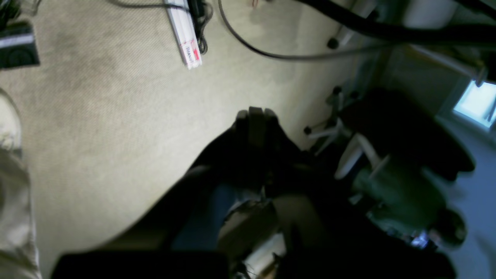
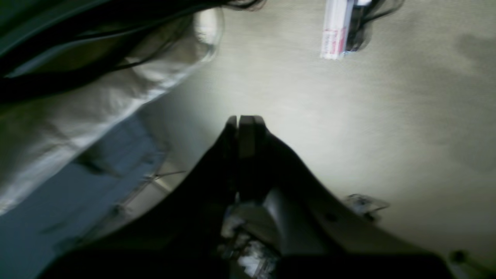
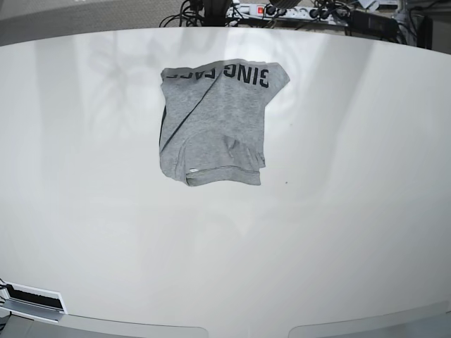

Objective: Layout the t-shirt on the table in an organized manner, then fold the t-shirt properly

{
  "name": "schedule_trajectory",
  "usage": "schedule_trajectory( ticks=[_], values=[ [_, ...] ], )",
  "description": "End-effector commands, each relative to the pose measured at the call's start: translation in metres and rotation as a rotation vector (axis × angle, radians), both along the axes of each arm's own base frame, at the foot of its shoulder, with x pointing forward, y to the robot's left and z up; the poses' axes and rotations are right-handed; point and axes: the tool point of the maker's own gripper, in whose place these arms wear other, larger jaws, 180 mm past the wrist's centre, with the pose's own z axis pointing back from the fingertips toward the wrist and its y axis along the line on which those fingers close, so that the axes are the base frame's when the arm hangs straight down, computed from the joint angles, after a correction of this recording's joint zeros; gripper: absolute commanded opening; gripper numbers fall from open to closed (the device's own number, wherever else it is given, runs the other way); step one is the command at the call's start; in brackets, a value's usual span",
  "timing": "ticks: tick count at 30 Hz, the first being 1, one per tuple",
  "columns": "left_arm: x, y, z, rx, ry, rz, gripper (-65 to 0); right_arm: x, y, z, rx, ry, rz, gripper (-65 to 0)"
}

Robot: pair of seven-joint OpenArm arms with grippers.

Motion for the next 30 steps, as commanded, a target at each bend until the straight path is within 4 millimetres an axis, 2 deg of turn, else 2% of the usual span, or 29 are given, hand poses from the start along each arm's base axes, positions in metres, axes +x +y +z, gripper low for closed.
schedule_trajectory(
  ticks=[1,5,8,12,16,21,25,28,30],
  values=[
    [-0.006,0.006,-0.007,0.015,0.010,0.007,-65.0,-0.007,-0.007,-0.006,-0.023,0.008,0.016,-65.0],
    [-0.004,0.025,-0.052,0.099,-0.021,0.065,-65.0,-0.006,-0.010,-0.045,-0.090,-0.040,0.062,-65.0],
    [0.004,0.027,-0.077,0.126,-0.067,0.064,-65.0,-0.006,-0.009,-0.066,-0.111,-0.065,0.141,-65.0],
    [0.034,0.021,-0.101,0.158,-0.192,0.085,-65.0,0.008,-0.007,-0.087,-0.163,-0.114,0.201,-65.0],
    [0.070,0.028,-0.120,0.339,-0.422,0.124,-65.0,0.030,0.002,-0.104,-0.259,-0.160,0.271,-65.0],
    [0.065,0.006,-0.136,0.489,-0.459,0.105,-65.0,0.050,0.019,-0.118,-0.363,-0.233,0.400,-65.0],
    [0.070,-0.017,-0.139,0.442,-0.457,0.124,-65.0,0.060,0.038,-0.120,-0.346,-0.291,0.424,-65.0],
    [0.067,-0.038,-0.140,0.400,-0.454,0.098,-65.0,0.066,0.041,-0.121,-0.346,-0.324,0.407,-65.0],
    [0.066,-0.045,-0.141,0.406,-0.454,0.102,-65.0,0.065,0.046,-0.120,-0.318,-0.323,0.406,-65.0]
  ],
)
